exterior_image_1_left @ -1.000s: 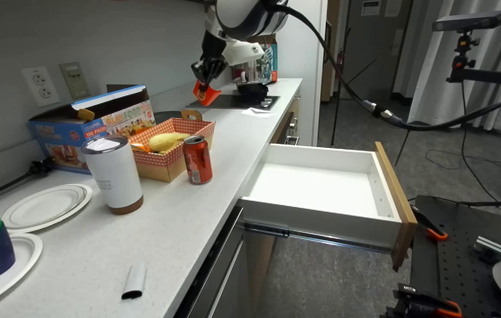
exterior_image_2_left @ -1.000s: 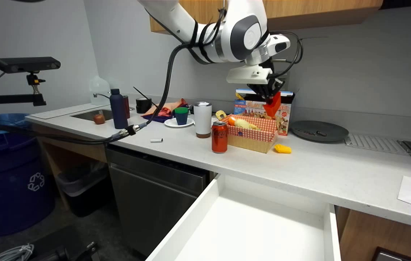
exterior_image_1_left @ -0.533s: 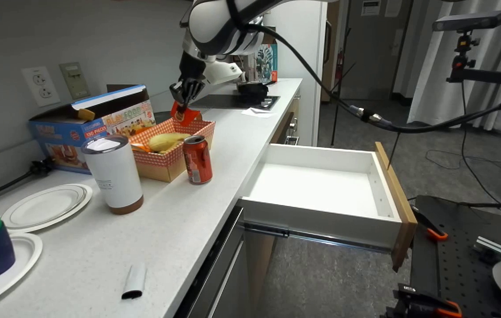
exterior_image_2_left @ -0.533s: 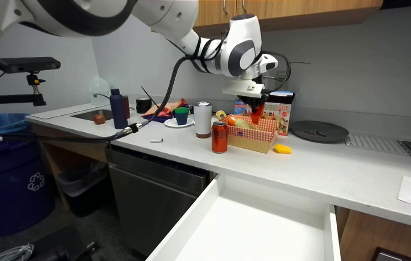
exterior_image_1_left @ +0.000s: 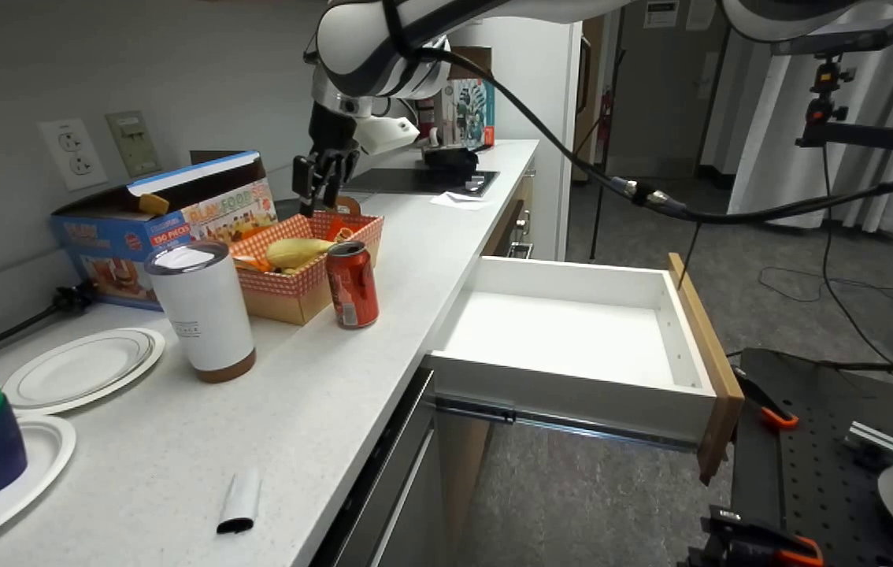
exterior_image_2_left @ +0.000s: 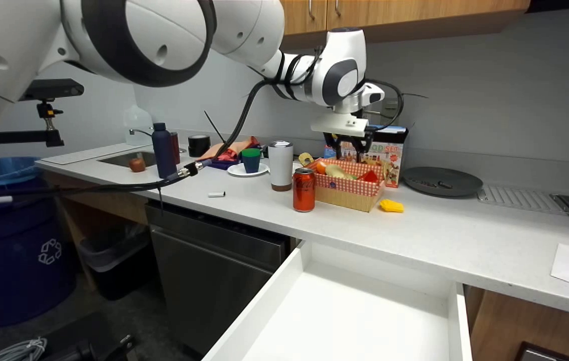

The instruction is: Open the drawer, remove all the objects and put them in the box, and then close the drawer

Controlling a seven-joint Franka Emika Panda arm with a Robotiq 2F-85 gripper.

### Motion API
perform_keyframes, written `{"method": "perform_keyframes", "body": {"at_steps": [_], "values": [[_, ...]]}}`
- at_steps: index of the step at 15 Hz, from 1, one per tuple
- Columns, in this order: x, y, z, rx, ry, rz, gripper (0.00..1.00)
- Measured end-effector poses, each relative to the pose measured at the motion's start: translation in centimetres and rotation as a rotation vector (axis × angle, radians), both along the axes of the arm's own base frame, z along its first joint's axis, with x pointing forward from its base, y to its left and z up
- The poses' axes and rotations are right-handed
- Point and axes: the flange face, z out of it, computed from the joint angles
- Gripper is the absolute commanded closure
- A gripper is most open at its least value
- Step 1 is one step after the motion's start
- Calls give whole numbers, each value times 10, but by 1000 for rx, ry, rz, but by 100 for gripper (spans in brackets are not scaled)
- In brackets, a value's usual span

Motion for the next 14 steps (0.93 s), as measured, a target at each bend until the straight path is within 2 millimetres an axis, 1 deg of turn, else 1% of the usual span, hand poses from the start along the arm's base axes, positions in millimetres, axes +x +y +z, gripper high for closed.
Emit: {"method": "perform_keyframes", "body": {"at_steps": [1,4,6,8,10,12,14], "values": [[-1,0,2,-2,24,3,0],[-9,-2,10,-11,95,9,0],[-16,-6,21,-21,123,9,0],[-25,-14,32,-39,145,0,0],[-38,-27,38,-64,169,-17,0],[-55,-44,34,-92,205,-41,0],[-76,-62,20,-111,260,-66,0]]}}
